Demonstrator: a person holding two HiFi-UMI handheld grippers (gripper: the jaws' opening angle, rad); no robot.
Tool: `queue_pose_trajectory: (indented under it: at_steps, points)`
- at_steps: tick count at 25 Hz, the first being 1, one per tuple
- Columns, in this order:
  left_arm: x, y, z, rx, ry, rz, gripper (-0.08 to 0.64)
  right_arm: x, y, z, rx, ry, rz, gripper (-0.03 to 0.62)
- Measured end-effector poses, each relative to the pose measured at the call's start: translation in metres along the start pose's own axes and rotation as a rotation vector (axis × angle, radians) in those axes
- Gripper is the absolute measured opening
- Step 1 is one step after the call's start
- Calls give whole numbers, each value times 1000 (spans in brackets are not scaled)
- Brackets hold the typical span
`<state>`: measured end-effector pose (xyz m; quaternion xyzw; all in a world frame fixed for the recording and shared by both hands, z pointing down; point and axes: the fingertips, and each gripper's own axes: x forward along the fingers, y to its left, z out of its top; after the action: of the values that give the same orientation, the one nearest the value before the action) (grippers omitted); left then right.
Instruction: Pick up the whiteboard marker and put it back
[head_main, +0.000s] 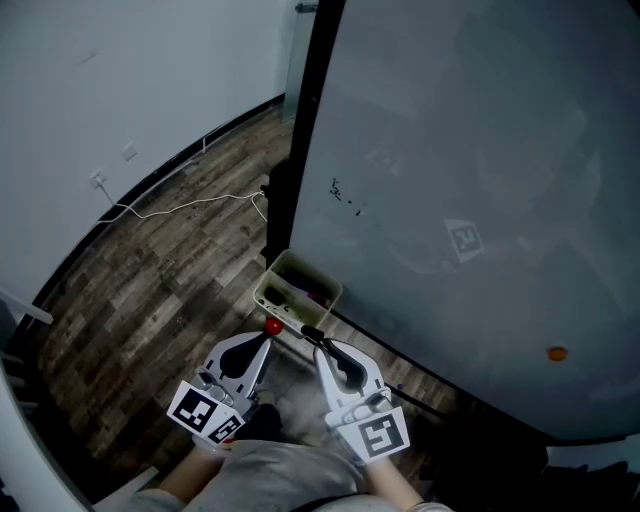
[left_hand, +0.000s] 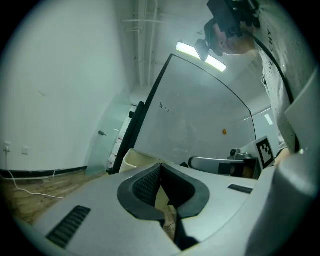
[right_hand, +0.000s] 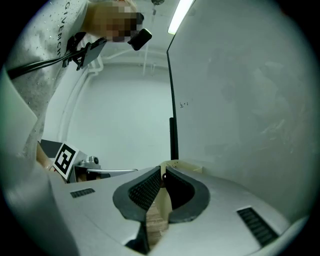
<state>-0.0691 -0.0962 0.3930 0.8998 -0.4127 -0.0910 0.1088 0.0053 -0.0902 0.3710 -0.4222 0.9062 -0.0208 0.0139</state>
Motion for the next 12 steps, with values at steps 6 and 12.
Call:
queue_pose_trajectory:
  at_steps: [6, 12]
  points:
    - [7, 11, 0, -8, 16, -46, 15, 3, -10, 2, -5, -4, -67, 23]
    - [10, 17, -2, 2, 44, -110, 15, 9, -16, -7, 31, 31, -119, 122]
